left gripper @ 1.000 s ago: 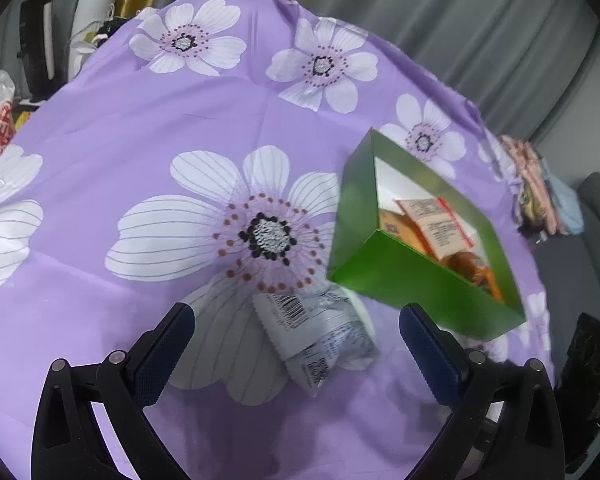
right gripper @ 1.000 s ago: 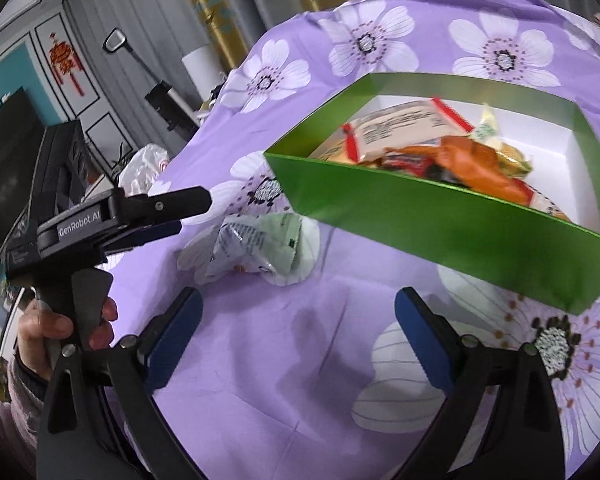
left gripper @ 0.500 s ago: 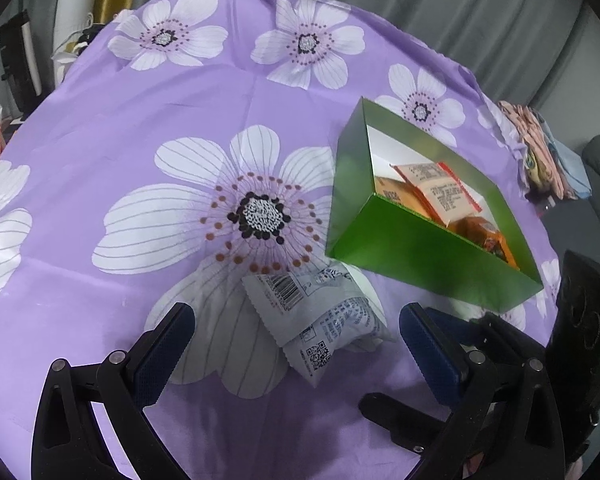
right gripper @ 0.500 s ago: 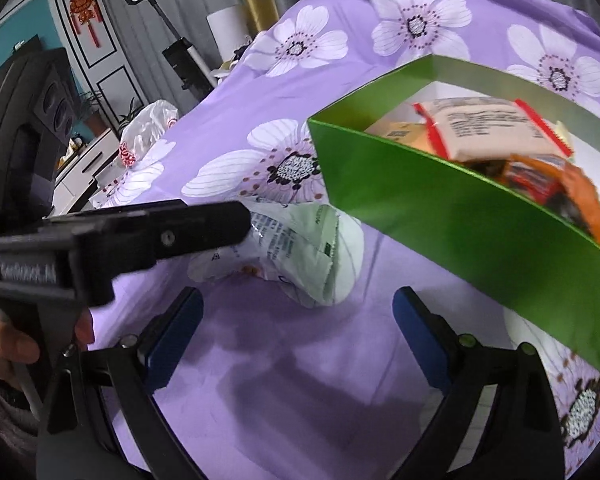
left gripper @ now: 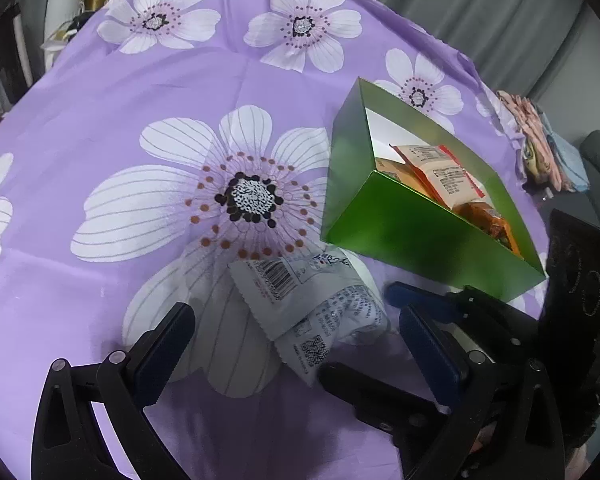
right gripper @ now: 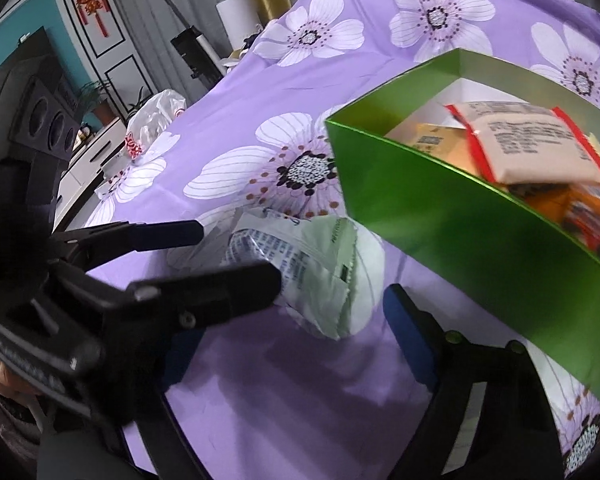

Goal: Organize snacks
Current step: 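Grasp the white printed bag with the right gripper and lift it, then carry the white bag over the green box, then lower the white bag into the box and open the right gripper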

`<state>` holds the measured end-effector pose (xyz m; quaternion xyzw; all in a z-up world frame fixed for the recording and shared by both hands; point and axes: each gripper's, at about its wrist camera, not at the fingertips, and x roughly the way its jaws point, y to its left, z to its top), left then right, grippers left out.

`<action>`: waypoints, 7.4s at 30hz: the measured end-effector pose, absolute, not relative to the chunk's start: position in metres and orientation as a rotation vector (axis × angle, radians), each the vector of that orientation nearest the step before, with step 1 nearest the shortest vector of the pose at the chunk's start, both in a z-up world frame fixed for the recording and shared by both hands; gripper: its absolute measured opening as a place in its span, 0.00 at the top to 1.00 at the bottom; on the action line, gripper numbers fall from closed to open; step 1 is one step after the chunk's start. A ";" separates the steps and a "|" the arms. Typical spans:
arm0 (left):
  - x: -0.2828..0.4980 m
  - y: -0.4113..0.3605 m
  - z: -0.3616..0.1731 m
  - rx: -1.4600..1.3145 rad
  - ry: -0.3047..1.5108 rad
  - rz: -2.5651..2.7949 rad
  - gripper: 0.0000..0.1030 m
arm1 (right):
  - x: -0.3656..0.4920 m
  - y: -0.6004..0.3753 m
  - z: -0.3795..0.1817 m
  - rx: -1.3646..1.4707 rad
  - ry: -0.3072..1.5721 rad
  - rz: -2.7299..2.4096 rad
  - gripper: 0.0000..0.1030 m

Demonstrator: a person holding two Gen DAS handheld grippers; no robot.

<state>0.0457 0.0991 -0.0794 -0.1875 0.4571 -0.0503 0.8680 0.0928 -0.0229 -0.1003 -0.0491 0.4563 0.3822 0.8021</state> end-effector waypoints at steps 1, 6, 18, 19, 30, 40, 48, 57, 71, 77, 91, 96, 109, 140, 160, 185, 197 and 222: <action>0.046 0.100 -0.080 -0.404 0.957 -0.114 0.01 | 0.094 -0.022 -0.101 -0.101 0.981 0.824 0.21; 0.047 0.102 -0.081 -0.443 0.948 -0.141 0.04 | 0.098 -0.021 -0.101 -0.077 0.989 0.837 0.30; 0.051 0.110 -0.086 -0.523 0.944 -0.165 0.35 | 0.101 -0.016 -0.103 -0.083 1.001 0.853 0.52; 0.051 0.109 -0.087 -0.518 0.945 -0.161 0.39 | 0.101 -0.016 -0.104 -0.087 1.003 0.852 0.55; 0.049 0.110 -0.087 -0.525 0.934 -0.176 0.46 | 0.101 -0.018 -0.103 -0.088 0.993 0.857 0.67; 0.046 0.101 -0.080 -0.472 0.921 -0.189 0.46 | 0.093 -0.026 -0.099 -0.063 0.970 0.838 0.67; 0.042 0.087 -0.073 -0.431 0.913 -0.216 0.46 | 0.085 -0.037 -0.095 -0.039 0.950 0.809 0.67; 0.035 0.063 -0.055 -0.378 0.890 -0.261 0.46 | 0.069 -0.061 -0.078 -0.010 0.896 0.764 0.67; 0.035 0.006 0.013 -0.247 0.773 -0.349 0.46 | 0.057 -0.116 -0.017 0.016 0.725 0.683 0.67; 0.036 -0.017 0.024 -0.215 0.767 -0.376 0.46 | 0.051 -0.136 -0.007 0.032 0.696 0.654 0.67; 0.056 -0.066 0.039 -0.153 0.767 -0.407 0.46 | 0.062 -0.180 0.001 0.090 0.656 0.618 0.67; 0.068 -0.076 0.042 -0.134 0.769 -0.417 0.46 | 0.071 -0.190 0.003 0.101 0.640 0.612 0.67; 0.099 -0.090 0.041 -0.121 0.773 -0.425 0.46 | 0.099 -0.202 0.003 0.120 0.633 0.590 0.67; 0.155 -0.078 0.009 -0.147 0.841 -0.408 0.46 | 0.150 -0.189 -0.021 0.105 0.716 0.587 0.67; 0.175 -0.061 -0.013 -0.185 0.895 -0.393 0.46 | 0.170 -0.173 -0.037 0.072 0.788 0.591 0.67; 0.182 -0.054 -0.027 -0.190 0.917 -0.386 0.46 | 0.178 -0.166 -0.043 0.046 0.831 0.587 0.66; 0.184 -0.052 -0.028 -0.193 0.919 -0.387 0.46 | 0.179 -0.164 -0.045 0.044 0.836 0.587 0.66; 0.185 -0.051 -0.031 -0.192 0.926 -0.384 0.45 | 0.181 -0.165 -0.047 0.036 0.849 0.578 0.64</action>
